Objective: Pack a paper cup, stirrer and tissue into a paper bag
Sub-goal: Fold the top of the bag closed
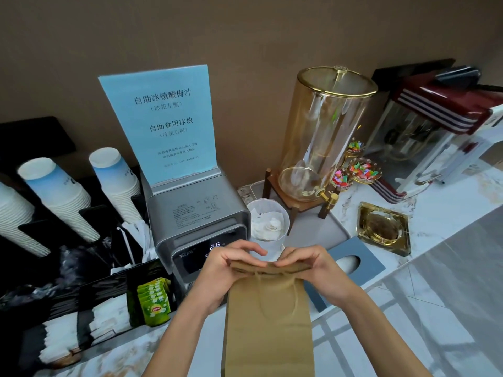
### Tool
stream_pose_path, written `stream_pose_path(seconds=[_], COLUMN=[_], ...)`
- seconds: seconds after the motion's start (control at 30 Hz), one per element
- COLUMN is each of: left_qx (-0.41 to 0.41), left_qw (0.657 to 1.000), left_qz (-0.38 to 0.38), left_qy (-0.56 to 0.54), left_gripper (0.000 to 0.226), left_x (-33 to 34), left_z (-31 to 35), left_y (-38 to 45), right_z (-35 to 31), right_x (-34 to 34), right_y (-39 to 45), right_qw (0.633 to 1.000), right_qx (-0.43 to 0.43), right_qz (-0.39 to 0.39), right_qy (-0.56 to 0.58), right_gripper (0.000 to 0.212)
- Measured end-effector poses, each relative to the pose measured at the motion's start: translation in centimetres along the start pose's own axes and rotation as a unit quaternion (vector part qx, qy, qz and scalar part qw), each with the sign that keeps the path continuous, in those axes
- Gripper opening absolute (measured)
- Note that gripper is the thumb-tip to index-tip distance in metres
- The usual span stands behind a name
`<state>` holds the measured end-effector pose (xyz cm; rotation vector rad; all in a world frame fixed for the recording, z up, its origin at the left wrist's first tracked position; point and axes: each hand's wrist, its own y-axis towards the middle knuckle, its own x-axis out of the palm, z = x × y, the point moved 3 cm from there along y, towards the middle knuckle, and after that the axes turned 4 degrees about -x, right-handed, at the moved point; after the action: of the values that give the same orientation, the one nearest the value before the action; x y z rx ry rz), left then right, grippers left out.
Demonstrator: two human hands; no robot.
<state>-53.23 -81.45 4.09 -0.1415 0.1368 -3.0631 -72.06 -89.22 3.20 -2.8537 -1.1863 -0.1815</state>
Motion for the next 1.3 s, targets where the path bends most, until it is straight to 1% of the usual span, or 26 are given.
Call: stream_pose_path(seconds=[0.07,0.13,0.23,0.33,0.4,0.5,0.57,0.67,0.73,0.77,0.87,0.93,0.97,1.0,1.03,1.07,1.13,1.17,1.2,1.3], left_qx=[-0.015,-0.046,-0.100,-0.151,-0.169,-0.173,-0.169,-0.157,-0.152,-0.153,-0.151,-0.147,-0.146,-0.146,-0.147,-0.149,-0.148,-0.147,-0.147,-0.144], left_qw=[1.000,0.998,0.985,0.967,0.970,0.983,0.985,0.987,0.988,0.988,0.988,0.987,0.987,0.987,0.987,0.987,0.987,0.988,0.988,0.988], left_qz=[0.011,0.005,-0.028,-0.071,-0.077,-0.030,-0.011,-0.007,0.005,0.011,0.029,0.044,0.049,0.052,0.054,0.056,0.053,0.050,0.048,0.055], left_qy=[-0.013,-0.051,-0.136,-0.194,-0.157,-0.052,-0.036,-0.030,-0.027,-0.025,-0.029,-0.037,-0.038,-0.036,-0.032,-0.027,-0.019,-0.016,-0.013,-0.012], left_gripper=[0.017,0.019,0.024,0.040,0.043,0.046,0.045,0.034,0.031,0.031,0.031,0.031,0.031,0.031,0.030,0.029,0.028,0.027,0.026,0.021], left_x=[-0.2,-0.2,-0.1,-0.4,-0.4,0.2,0.3,0.4,0.3,0.3,0.3,0.1,0.0,-0.1,0.0,0.1,0.5,0.8,1.1,1.4], left_z=[0.2,0.2,0.4,0.5,0.6,0.8,0.8,1.3,1.6,1.7,1.8,1.9,1.9,2.0,2.0,2.1,2.2,2.3,2.4,2.5], left_y=[0.1,0.2,0.0,-0.4,-0.6,-0.6,-0.5,-0.6,-0.7,-0.8,-1.0,-1.1,-1.2,-1.2,-1.2,-1.2,-1.1,-1.0,-1.0,-1.0], right_z=[-0.4,-0.8,-1.5,-2.0,-2.1,-2.4,-2.5,-2.4,-2.4,-2.4,-2.3,-2.4,-2.6,-2.9,-3.1,-3.3,-3.6,-3.8,-3.9,-4.4], right_x=[0.1,0.0,-0.7,-1.3,-1.3,-1.0,-0.7,-0.5,-0.3,-0.3,-0.5,-1.1,-1.4,-1.6,-1.6,-1.4,-0.6,0.0,0.5,1.2], right_y=[0.1,0.1,0.0,-0.2,-0.2,-0.2,-0.1,-0.3,-0.4,-0.5,-0.8,-1.2,-1.4,-1.5,-1.5,-1.4,-1.0,-0.7,-0.4,-0.2], right_qw=[1.000,0.999,0.998,0.996,0.994,0.990,0.989,0.990,0.990,0.990,0.993,0.996,0.996,0.995,0.995,0.994,0.978,0.969,0.968,0.977], right_qx=[-0.017,-0.032,-0.058,-0.075,-0.085,-0.106,-0.119,-0.116,-0.111,-0.109,-0.073,-0.044,-0.031,-0.015,0.000,0.017,0.037,0.033,0.031,0.035], right_qz=[-0.007,0.001,0.026,0.036,0.048,0.061,0.062,0.069,0.071,0.070,0.058,0.071,0.084,0.094,0.100,0.101,0.081,0.067,0.063,0.073], right_qy=[0.001,0.003,0.000,-0.021,-0.038,-0.062,-0.060,-0.046,-0.048,-0.056,-0.078,-0.032,0.008,0.033,0.029,-0.023,-0.190,-0.237,-0.242,-0.196], right_gripper=[0.015,0.013,0.013,0.015,0.017,0.017,0.017,0.015,0.013,0.016,0.037,0.048,0.045,0.037,0.027,0.020,0.024,0.024,0.020,0.014])
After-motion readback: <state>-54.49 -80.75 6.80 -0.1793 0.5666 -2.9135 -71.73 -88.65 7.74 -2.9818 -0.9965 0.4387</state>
